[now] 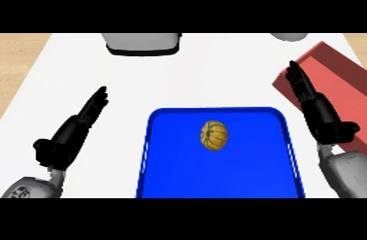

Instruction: Pick the squash from the tray and place it in the cardboard box

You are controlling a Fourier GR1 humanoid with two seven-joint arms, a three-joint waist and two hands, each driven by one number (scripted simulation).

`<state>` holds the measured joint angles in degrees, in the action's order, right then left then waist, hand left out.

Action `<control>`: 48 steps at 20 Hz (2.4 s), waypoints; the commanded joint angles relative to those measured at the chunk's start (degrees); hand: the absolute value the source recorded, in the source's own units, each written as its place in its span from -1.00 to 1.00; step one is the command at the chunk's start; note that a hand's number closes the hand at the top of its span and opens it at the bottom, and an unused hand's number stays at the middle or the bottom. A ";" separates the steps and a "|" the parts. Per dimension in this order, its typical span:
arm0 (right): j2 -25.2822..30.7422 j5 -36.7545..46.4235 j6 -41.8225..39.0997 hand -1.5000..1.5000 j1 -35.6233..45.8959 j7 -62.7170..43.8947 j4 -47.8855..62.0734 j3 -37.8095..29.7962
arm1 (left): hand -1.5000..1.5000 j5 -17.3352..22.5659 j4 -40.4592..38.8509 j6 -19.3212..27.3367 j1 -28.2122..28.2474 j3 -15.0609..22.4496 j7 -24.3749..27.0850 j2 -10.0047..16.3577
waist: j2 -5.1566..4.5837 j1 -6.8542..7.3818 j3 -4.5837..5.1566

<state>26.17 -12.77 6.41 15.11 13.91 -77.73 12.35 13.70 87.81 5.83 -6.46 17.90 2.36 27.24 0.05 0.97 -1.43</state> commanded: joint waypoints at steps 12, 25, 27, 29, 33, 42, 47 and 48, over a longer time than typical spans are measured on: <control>1.40 45.29 8.24 -1.00 24.41 -30.13 -9.77 27.65 | 0.00 11.54 0.07 2.52 2.20 -10.45 -8.60 -0.94 | 1.03 1.84 1.80; -15.26 54.78 -34.37 -1.00 37.39 -69.17 0.49 47.61 | 0.00 12.88 -0.47 1.64 3.00 -13.01 -9.68 0.52 | 0.72 1.16 1.95; -20.06 53.31 -41.26 -1.00 39.80 -74.14 4.08 47.33 | 0.00 13.07 1.16 1.60 2.48 -12.72 -10.27 0.36 | 0.60 1.28 1.81; -24.82 51.86 -45.98 -1.00 40.91 -78.52 7.95 45.97 | 0.00 12.06 0.50 1.92 2.76 -11.67 -9.77 -0.51 | 0.41 0.52 1.75; -25.92 48.27 -48.21 -1.00 40.39 -83.64 11.95 45.23 | 0.00 13.99 1.60 0.75 2.64 -13.85 -11.16 1.07 | 0.40 1.26 1.66; -26.07 41.24 -48.37 -1.00 41.56 -90.71 17.55 43.64 | 0.00 11.50 2.15 3.22 1.99 -11.88 -11.13 -1.63 | 0.33 1.12 1.59; -26.08 38.81 -47.95 -1.00 42.03 -92.81 20.00 43.96 | 0.00 13.90 3.91 1.20 3.13 -14.70 -13.33 1.19 | 0.39 1.45 1.54; -26.08 38.77 -47.79 -1.00 41.19 -93.48 19.25 44.41 | 0.00 12.51 1.11 1.25 3.17 -14.95 -9.92 0.18 | 0.31 0.48 1.59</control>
<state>1.84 28.16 -36.42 56.81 -64.57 -58.89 55.56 26.43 90.10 7.46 -3.36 4.15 -8.74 27.18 0.39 2.10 0.15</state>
